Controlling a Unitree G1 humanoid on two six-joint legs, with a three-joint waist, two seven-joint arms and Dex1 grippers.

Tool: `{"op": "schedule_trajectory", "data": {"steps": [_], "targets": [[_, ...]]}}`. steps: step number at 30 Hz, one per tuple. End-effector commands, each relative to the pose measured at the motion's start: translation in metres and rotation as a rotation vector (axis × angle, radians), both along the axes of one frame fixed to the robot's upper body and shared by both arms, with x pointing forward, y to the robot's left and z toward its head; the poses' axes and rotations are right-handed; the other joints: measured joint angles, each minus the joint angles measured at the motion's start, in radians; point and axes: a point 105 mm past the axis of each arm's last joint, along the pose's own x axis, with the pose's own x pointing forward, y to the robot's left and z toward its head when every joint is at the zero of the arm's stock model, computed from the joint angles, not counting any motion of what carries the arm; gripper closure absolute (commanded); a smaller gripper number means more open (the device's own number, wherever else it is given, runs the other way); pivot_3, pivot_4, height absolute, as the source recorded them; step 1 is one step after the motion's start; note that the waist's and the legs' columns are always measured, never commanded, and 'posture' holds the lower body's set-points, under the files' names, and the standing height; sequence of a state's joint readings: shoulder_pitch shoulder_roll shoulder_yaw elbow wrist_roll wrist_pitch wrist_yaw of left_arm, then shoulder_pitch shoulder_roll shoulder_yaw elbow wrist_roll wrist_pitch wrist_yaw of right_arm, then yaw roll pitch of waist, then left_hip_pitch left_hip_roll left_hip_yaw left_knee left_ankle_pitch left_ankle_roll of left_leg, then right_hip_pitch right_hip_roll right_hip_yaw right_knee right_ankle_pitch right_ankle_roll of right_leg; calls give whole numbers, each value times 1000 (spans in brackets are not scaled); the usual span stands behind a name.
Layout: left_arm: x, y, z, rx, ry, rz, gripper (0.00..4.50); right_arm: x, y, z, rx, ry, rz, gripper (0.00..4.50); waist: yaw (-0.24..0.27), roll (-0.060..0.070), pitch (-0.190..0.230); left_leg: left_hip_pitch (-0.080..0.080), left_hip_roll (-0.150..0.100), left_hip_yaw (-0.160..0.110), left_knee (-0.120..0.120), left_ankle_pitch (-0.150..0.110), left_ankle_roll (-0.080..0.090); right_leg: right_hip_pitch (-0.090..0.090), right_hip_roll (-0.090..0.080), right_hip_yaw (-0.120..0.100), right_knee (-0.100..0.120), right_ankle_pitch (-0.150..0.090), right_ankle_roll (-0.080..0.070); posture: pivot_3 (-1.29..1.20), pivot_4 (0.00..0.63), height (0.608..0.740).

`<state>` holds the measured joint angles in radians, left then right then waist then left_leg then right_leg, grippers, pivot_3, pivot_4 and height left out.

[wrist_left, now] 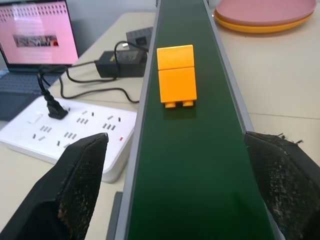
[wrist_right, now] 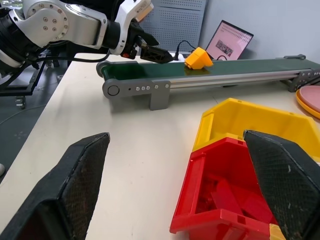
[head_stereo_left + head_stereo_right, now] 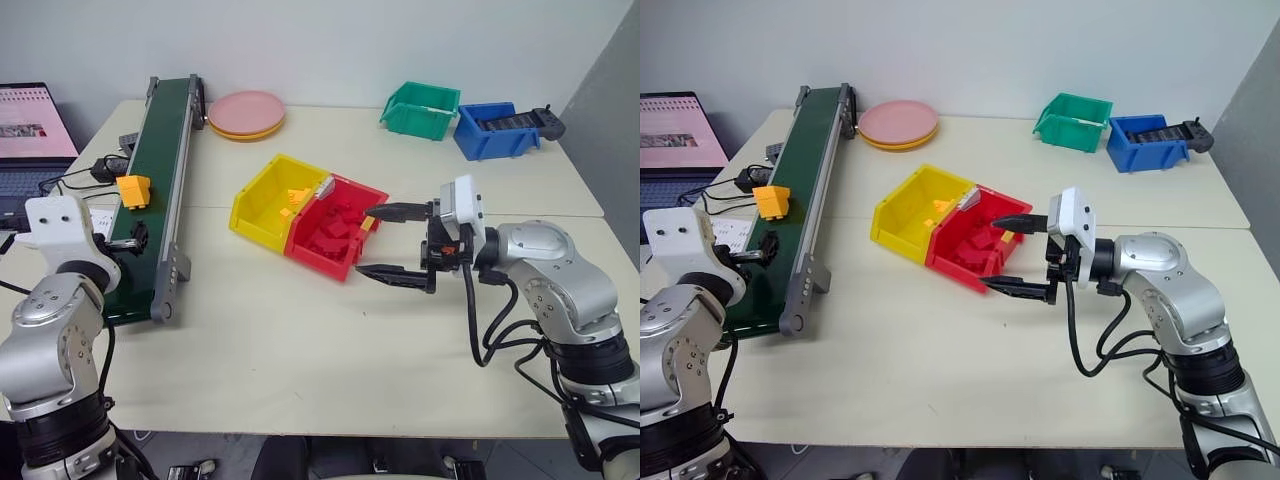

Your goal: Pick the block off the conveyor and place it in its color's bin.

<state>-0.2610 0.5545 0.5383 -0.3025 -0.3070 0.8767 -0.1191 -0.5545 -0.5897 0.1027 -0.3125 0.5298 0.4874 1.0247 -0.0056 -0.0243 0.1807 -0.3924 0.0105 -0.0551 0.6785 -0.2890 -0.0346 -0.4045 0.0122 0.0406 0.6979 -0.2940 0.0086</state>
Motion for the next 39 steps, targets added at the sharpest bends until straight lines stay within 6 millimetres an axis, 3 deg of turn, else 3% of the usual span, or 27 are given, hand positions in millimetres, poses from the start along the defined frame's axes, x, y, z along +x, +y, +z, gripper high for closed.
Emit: {"op": "schedule_trajectory", "data": {"steps": [1, 9, 12, 18, 25, 30, 33, 35, 39], "targets": [[-2, 5, 12, 7, -32, 22, 10, -7, 0, 4, -11, -33, 22, 0, 0, 0, 0, 0, 0, 0, 0, 0, 0, 0, 0, 0, 0, 0, 0, 0, 150, 740], [-1, 7, 2, -44, -9, 47, 10, -9, -2, 3, -18, -29, 29, 0, 0, 0, 0, 0, 0, 0, 0, 0, 0, 0, 0, 0, 0, 0, 0, 0, 150, 740], [-2, 6, 0, -79, -6, 52, 432, -10, -2, 3, -20, -30, 32, 0, 0, 0, 0, 0, 0, 0, 0, 0, 0, 0, 0, 0, 0, 0, 0, 0, 150, 740], [-5, 0, -1, -42, 13, 42, 1689, -12, -1, 7, -12, -31, 40, 0, 0, 0, 0, 0, 0, 0, 0, 0, 0, 0, 0, 0, 0, 0, 0, 0, 150, 740], [-22, -18, 6, 9, -10, 57, 2962, -12, -1, 13, -6, -32, 43, 0, 0, 0, 0, 0, 0, 0, 0, 0, 0, 0, 0, 0, 0, 0, 0, 0, 150, 740], [-26, -25, 18, 44, -47, 54, 2970, -11, 0, 16, -7, -32, 49, 0, 0, 0, 0, 0, 0, 0, 0, 0, 0, 0, 0, 0, 0, 0, 0, 0, 150, 740], [-13, -46, 42, 81, -112, -59, 2970, -10, 0, 18, -12, -41, 46, 0, 1, 0, 0, 0, 0, 0, 0, 0, 0, 0, 0, 0, 0, 0, 0, 0, 150, 740], [-8, -54, 48, 88, -121, -110, 2970, -10, 0, 19, -14, -45, 44, 0, 4, -1, 0, 0, 0, -1, 0, 0, 0, 0, 0, -1, 0, 0, 0, 0, 150, 740], [26, -118, 61, 101, -111, -483, 2970, -7, -7, 25, -15, -75, -45, 0, 9, -1, 0, -1, -1, -1, 1, 0, 0, 0, 0, -1, -1, 0, 0, 0, 150, 740]]}}
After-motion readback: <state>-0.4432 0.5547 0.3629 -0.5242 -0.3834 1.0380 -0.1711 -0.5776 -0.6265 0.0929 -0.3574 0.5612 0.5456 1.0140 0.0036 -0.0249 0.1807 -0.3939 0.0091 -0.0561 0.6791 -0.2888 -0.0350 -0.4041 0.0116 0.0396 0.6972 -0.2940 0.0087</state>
